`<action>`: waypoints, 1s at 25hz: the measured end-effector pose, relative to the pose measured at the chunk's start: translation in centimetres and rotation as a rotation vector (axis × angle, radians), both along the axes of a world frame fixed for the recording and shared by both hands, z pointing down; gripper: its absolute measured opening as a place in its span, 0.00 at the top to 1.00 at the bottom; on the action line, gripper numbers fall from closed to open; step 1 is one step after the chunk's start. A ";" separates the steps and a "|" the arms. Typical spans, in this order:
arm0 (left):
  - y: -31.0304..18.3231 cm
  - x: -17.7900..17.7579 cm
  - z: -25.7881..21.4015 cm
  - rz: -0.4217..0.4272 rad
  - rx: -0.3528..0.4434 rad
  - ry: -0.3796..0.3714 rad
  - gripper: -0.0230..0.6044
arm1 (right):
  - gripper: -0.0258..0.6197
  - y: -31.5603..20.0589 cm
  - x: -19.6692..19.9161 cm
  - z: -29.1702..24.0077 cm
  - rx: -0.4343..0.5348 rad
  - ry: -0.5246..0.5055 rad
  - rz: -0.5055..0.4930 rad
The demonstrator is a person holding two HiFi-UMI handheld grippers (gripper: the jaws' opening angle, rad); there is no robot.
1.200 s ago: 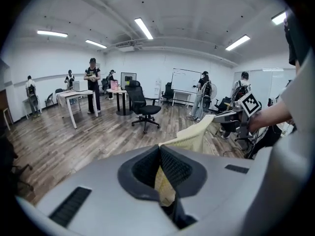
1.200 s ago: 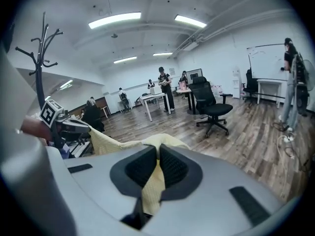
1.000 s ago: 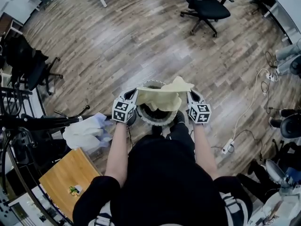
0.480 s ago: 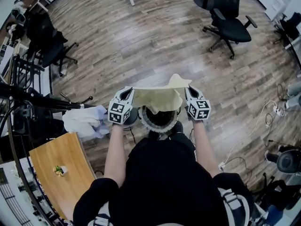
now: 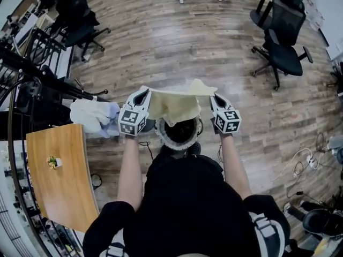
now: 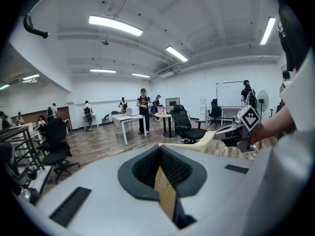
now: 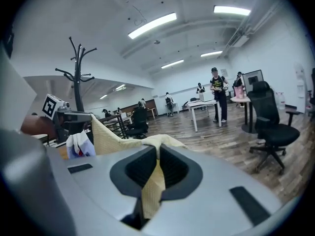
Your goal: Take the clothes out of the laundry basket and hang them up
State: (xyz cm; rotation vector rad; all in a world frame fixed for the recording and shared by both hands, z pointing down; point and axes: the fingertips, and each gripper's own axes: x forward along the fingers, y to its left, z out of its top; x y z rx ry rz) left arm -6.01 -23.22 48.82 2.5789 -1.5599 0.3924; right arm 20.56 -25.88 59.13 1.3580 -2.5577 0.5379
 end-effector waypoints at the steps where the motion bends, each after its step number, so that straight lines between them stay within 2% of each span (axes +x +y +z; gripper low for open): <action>1: 0.2 -0.1 -0.4 -0.019 0.009 0.005 0.93 | 0.92 -0.1 -0.3 -0.1 0.001 -0.003 -0.024; 4: 0.9 0.0 -1.3 -0.065 0.034 0.024 0.93 | 0.91 -0.2 -0.9 0.3 -0.006 -0.003 -0.099; 8: 1.5 1.2 -3.6 -0.080 0.085 0.020 0.93 | 0.89 0.0 -1.1 2.0 -0.056 -0.002 -0.163; 15: 1.7 2.3 -9.6 -0.097 0.187 0.007 0.93 | 0.80 1.9 -2.9 4.6 -0.115 -0.024 -0.277; 18: 2.2 2.6 -12.2 -0.100 0.230 -0.017 0.93 | 0.72 3.1 -3.8 6.2 -0.156 -0.030 -0.327; 25: 3.5 2.6 -19.7 -0.100 0.354 -0.002 0.93 | 0.66 5.3 -5.4 10.1 -0.256 -0.018 -0.408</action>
